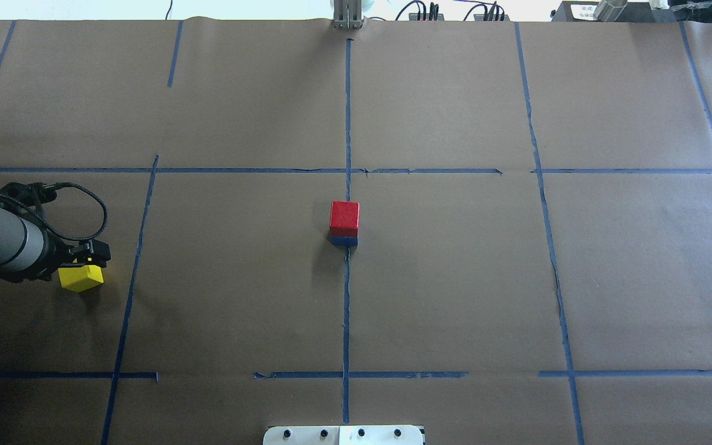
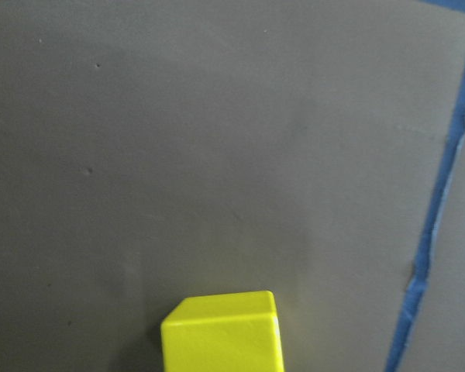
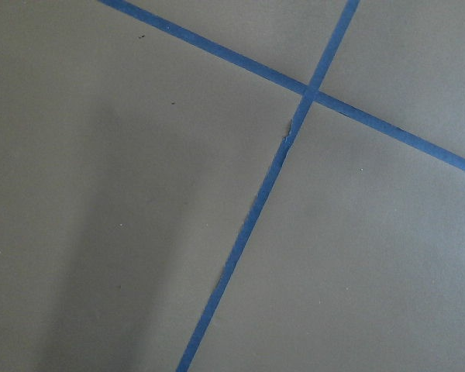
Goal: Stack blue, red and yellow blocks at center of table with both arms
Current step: 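Lower the left gripper onto the yellow cube and grasp it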
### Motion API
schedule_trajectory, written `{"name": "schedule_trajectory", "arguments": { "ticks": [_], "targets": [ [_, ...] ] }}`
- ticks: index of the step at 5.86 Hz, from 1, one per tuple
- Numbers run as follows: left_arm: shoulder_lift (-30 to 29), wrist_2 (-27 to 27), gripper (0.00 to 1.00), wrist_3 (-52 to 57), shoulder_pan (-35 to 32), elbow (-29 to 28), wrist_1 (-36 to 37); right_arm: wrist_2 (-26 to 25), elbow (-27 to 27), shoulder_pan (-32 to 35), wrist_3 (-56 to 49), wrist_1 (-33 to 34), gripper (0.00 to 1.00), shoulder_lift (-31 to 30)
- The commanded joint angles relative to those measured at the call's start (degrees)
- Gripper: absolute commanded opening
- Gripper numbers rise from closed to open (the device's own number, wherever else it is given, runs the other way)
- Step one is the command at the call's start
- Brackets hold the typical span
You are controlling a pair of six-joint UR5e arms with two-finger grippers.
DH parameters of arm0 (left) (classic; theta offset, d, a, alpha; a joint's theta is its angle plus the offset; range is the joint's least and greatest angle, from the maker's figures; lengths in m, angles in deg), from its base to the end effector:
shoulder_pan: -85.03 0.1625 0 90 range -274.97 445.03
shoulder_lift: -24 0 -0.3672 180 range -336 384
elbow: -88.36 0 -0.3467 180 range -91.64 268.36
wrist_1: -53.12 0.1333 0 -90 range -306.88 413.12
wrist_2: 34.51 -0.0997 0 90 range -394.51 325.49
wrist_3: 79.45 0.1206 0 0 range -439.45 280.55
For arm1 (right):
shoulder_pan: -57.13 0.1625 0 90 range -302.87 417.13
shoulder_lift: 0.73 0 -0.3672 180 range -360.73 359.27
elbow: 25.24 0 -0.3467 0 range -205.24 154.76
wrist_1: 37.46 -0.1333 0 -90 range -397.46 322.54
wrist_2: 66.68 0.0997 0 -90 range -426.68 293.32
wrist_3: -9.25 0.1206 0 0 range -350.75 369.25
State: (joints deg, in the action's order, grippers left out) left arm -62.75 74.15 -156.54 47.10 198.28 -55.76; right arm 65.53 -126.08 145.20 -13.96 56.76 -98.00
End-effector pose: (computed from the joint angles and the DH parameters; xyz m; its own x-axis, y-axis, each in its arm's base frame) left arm 0.3037 -0.3568 0.4647 0.7229 -0.2950 -0.6249 0.2813 0.9516 -0.1238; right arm 0.0388 -0.3998 0.5956 0.6673 -0.4098 0.6219 0.3228 0.9117 0.2543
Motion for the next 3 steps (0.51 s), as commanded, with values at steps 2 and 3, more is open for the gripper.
{"name": "schedule_trajectory", "arguments": {
  "ticks": [2, 3],
  "targets": [
    [-0.2, 0.1, 0.47, 0.0, 0.3, -3.3, -3.2, 0.1, -0.1, 0.0, 0.0, 0.0, 1.0, 0.0],
    [-0.2, 0.7, 0.11, 0.2, 0.3, -3.3, -3.0, 0.0, -0.1, 0.0, 0.0, 0.0, 1.0, 0.0]
  ]
}}
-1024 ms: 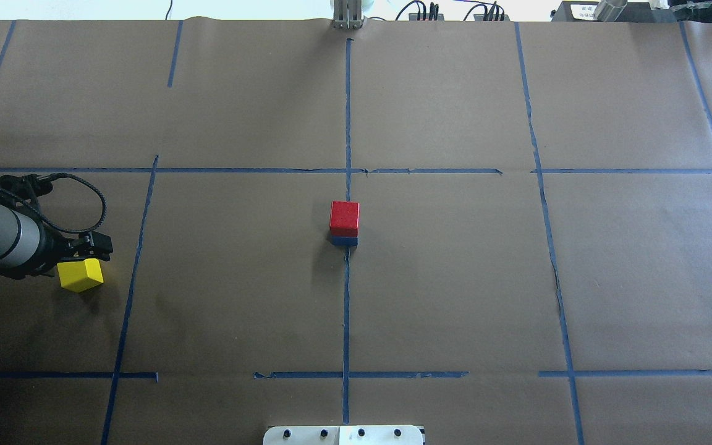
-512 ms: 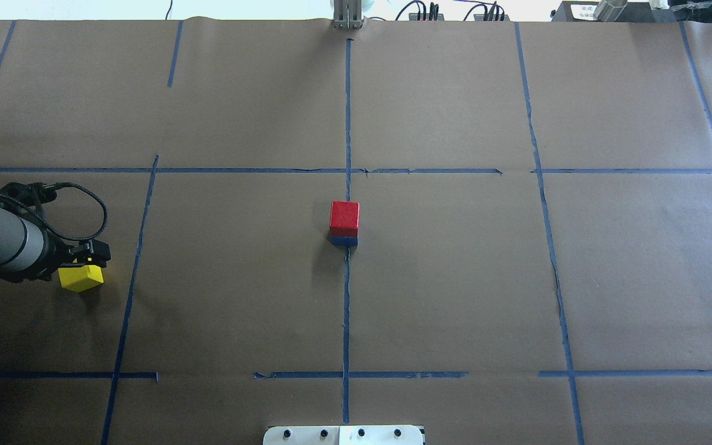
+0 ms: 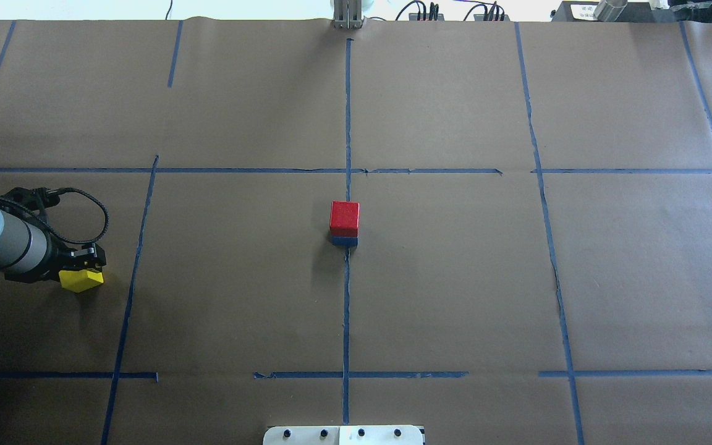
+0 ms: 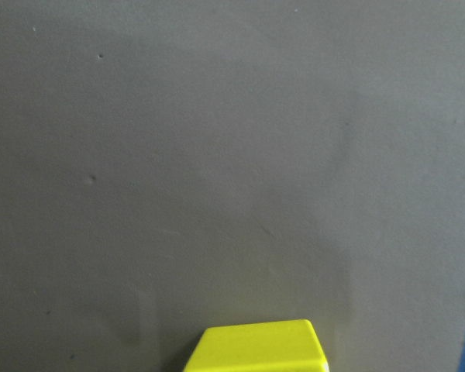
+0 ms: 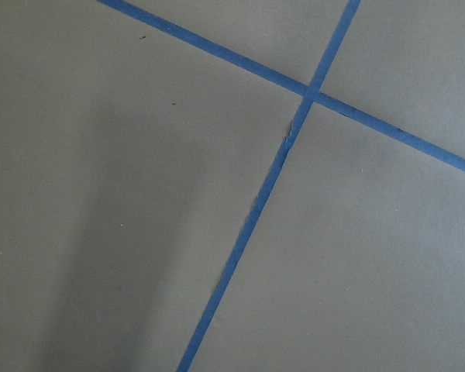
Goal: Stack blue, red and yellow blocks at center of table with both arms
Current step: 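Lower the left gripper onto the yellow cube and grasp it, then carry the yellow cube with the left gripper above the red cube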
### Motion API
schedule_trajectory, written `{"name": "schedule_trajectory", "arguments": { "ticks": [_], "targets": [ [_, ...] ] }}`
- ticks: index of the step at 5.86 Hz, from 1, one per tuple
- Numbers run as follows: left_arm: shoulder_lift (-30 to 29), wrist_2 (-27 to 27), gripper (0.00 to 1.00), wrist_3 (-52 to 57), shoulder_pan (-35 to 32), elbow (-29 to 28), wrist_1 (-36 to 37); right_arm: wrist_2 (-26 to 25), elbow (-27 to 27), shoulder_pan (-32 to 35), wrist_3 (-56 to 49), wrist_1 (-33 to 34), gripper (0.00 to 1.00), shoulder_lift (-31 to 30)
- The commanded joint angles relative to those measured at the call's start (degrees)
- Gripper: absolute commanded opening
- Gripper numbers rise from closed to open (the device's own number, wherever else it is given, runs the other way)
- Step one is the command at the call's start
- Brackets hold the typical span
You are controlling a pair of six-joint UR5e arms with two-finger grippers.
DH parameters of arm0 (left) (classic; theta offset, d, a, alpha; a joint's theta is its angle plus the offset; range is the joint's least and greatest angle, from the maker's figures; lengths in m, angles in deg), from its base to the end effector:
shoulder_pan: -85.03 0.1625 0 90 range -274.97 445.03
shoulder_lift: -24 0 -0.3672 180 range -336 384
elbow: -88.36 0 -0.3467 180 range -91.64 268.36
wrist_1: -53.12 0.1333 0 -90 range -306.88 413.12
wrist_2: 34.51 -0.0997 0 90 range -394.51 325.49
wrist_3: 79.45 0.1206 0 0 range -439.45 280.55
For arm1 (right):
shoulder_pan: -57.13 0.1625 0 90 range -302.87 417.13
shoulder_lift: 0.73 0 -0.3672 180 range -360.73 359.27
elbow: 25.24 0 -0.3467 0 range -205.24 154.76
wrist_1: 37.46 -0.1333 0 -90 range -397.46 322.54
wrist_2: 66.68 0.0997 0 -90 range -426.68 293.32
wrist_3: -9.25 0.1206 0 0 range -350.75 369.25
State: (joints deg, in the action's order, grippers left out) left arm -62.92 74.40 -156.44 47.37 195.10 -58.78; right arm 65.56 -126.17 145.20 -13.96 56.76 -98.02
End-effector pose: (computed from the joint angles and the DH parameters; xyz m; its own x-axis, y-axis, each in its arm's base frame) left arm 0.3103 -0.3585 0.4821 0.7240 -0.2898 -0.6260 0.2728 0.9538 -0.1260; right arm 0.0388 -0.3997 0.5950 0.6670 -0.4105 0.6218 0.3226 0.9114 0.2556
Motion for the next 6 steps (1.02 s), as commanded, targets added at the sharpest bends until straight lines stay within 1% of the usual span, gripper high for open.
{"name": "schedule_trajectory", "arguments": {
  "ticks": [1, 2, 3, 4, 5, 6],
  "targets": [
    [-0.2, 0.5, 0.04, 0.1, 0.1, 0.5, 0.4, 0.0, -0.1, 0.0, 0.0, 0.0, 1.0, 0.1],
    [-1.1, 3.8, 0.02, 0.1, 0.0, 2.3, 1.7, 0.0, 0.0, 0.0, 0.0, 0.0, 1.0, 0.1],
    [-3.8, 6.0, 0.02, 0.2, 0.0, 5.8, 6.5, 0.0, -0.1, 0.0, 0.0, 0.0, 1.0, 0.1],
    [-11.4, 5.7, 0.02, 2.7, 0.0, 6.8, 11.8, 0.0, -0.1, 0.0, 0.0, 0.0, 1.0, 0.1],
    [-20.7, 5.5, 0.01, 6.1, 0.6, 6.6, 16.9, 0.0, -0.1, 0.0, 0.0, 0.0, 1.0, 0.1],
    [-27.3, 5.5, 0.01, 7.9, 1.4, 5.8, 17.8, 0.0, -0.1, 0.0, 0.0, 0.0, 1.0, 0.1]
  ]
}}
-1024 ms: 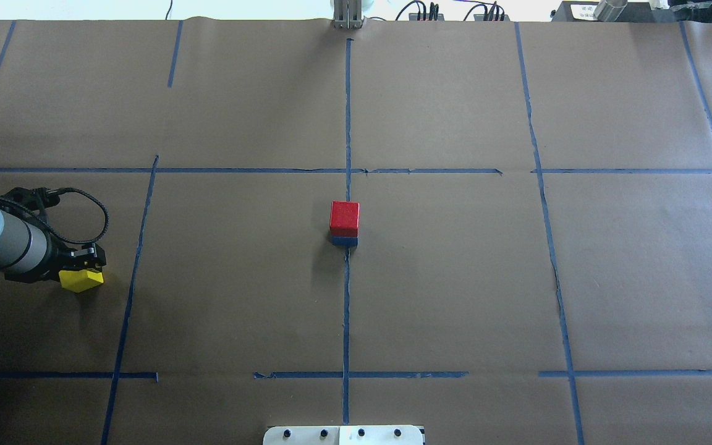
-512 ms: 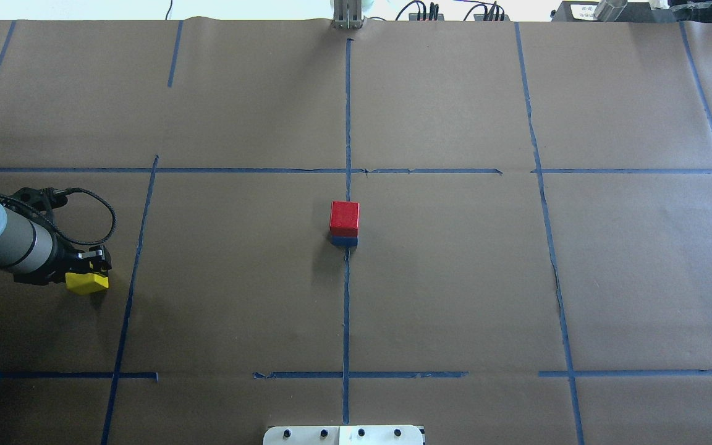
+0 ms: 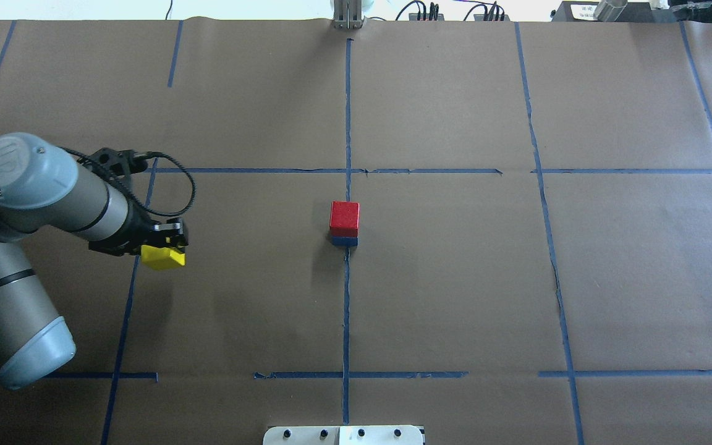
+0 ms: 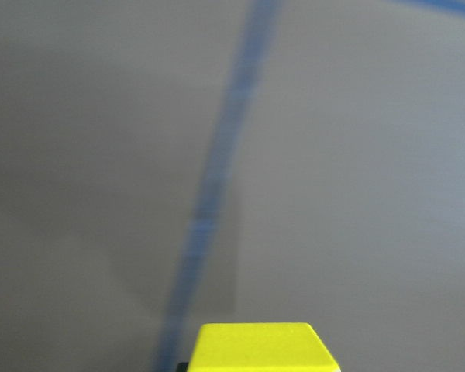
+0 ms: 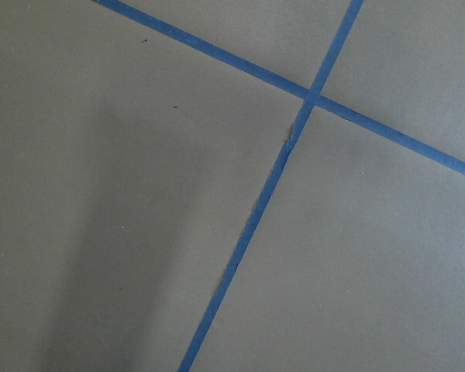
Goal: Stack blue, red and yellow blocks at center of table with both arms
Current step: 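Carry the yellow cube with the left gripper above the red cube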
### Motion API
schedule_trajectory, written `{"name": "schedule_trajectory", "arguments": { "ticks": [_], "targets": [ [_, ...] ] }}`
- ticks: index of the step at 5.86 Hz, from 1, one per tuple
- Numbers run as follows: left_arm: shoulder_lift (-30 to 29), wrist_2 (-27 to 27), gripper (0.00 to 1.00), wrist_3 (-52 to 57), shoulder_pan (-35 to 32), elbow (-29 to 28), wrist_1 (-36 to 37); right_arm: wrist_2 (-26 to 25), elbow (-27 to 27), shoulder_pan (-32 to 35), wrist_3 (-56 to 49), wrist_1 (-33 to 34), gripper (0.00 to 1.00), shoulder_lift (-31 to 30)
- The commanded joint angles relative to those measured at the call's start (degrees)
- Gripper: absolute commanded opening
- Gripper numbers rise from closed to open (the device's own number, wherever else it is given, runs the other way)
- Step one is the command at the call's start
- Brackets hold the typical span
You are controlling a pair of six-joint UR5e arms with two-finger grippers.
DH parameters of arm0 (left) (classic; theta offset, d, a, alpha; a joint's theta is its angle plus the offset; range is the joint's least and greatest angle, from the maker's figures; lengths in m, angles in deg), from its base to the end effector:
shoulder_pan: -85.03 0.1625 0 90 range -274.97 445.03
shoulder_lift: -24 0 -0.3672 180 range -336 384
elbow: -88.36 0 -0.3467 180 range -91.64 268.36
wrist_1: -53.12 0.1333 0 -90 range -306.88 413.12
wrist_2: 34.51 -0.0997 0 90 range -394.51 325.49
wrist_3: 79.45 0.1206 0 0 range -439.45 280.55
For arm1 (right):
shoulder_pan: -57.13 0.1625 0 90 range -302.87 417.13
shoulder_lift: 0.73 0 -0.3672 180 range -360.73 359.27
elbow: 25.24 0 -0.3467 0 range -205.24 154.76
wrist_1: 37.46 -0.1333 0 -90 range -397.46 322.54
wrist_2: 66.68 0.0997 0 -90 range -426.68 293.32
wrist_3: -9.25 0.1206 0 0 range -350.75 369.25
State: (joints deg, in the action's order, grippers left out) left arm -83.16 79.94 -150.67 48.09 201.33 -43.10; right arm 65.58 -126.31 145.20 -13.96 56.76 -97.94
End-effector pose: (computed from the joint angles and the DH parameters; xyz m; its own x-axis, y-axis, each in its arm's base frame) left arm 0.3668 -0.3802 0.2935 0.6214 -0.1006 -0.7770 0.1137 0.9928 -0.0375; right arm 0.0387 -0.4005 0.5933 0.6667 -0.4129 0.6205 0.3225 0.9104 0.2593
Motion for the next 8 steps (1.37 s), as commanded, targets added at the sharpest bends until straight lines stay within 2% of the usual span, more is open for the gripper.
{"name": "schedule_trajectory", "arguments": {
  "ticks": [1, 2, 5, 8],
  "targets": [
    [-13.0, -0.1, 0.01, 2.1, 1.2, -2.9, 2.7, 0.0, 0.1, 0.0, 0.0, 0.0, 1.0, 0.0],
    [-20.5, -4.4, 0.01, 2.1, 3.0, -8.1, 6.2, 0.0, 0.2, 0.0, 0.0, 0.0, 1.0, 0.0],
    [-35.9, -5.6, 0.01, 2.1, 3.2, -24.3, 9.1, 0.0, 0.2, 0.0, 0.1, 0.0, 1.0, -0.1],
    [-36.7, -5.7, 0.02, 2.1, 4.0, -25.3, 11.3, 0.0, 0.3, 0.0, 0.1, 0.0, 1.0, -0.1]
  ]
}}
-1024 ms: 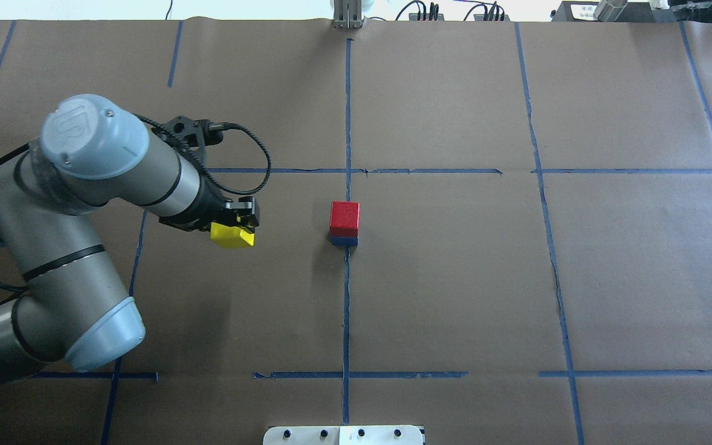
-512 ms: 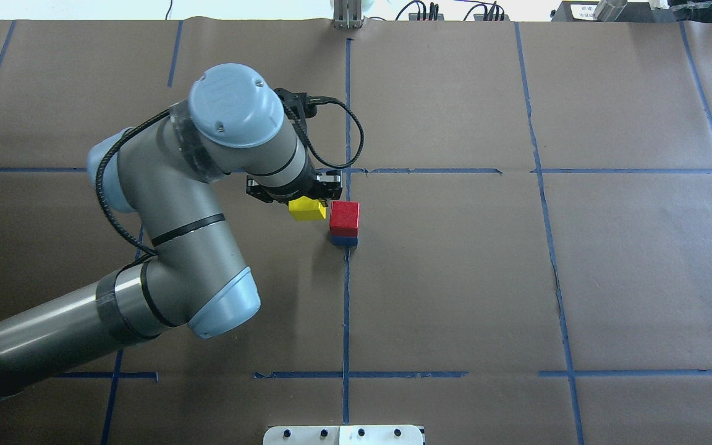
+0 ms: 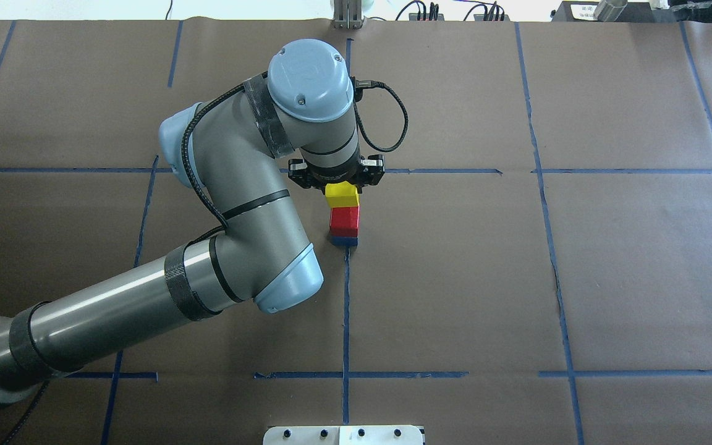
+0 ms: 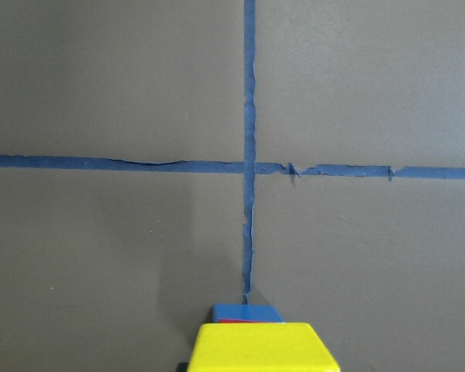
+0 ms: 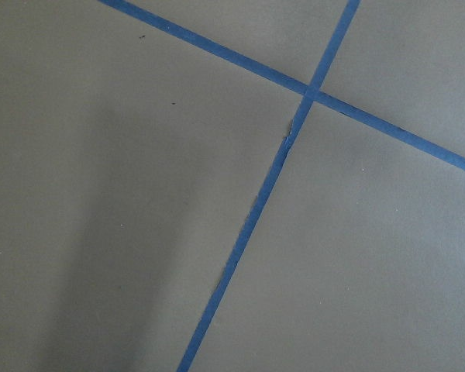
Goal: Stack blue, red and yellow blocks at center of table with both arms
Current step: 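Carry the yellow cube with the left gripper above the red cube, then lower the yellow cube onto the red cube and open the left gripper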
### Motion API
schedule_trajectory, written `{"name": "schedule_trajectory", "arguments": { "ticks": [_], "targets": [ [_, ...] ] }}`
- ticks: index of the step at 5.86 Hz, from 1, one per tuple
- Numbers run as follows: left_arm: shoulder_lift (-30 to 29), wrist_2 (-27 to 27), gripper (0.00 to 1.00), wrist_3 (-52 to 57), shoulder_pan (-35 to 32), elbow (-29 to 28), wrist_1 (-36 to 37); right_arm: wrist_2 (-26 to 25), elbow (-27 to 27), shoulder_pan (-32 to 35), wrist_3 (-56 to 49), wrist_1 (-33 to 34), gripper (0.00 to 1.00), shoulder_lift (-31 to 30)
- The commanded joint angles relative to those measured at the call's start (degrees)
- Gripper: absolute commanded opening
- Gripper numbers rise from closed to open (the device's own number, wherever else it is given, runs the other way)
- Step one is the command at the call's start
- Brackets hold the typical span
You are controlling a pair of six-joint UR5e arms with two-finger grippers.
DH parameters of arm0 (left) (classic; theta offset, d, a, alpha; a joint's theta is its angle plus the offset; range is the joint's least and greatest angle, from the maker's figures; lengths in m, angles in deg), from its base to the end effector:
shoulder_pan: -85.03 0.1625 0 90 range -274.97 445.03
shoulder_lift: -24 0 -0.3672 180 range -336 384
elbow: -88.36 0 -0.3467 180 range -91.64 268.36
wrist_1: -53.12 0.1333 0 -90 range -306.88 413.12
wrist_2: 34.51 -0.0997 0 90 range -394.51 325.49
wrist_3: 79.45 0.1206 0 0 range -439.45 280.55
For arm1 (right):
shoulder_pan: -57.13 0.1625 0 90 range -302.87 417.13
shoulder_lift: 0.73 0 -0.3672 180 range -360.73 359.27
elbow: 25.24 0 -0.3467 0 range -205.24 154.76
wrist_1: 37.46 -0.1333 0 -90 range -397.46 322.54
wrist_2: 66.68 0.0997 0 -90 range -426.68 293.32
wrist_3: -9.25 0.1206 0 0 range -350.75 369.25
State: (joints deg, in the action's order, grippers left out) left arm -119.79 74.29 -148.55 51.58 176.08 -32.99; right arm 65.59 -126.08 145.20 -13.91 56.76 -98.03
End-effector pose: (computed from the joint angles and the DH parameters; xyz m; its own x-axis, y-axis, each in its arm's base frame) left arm 0.5016 -0.4446 0.1114 0.6407 -0.0185 -0.7676 0.1013 0.9930 0.0606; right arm 0.0387 -0.3995 0.5957 0.6670 -0.4086 0.6230 0.3219 0.9122 0.2536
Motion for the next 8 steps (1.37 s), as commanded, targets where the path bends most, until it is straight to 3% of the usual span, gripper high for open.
{"name": "schedule_trajectory", "arguments": {
  "ticks": [1, 8],
  "targets": [
    [0.0, -1.0, 0.02, 0.0, 0.8, -0.1, 1.6, 0.0, 0.0, 0.0, 0.0, 0.1, 1.0, 0.0],
    [0.0, -1.5, 0.08, 0.0, 3.0, -0.3, 1.5, 0.0, 0.4, 0.0, 0.0, 0.0, 1.0, 0.0]
  ]
}}
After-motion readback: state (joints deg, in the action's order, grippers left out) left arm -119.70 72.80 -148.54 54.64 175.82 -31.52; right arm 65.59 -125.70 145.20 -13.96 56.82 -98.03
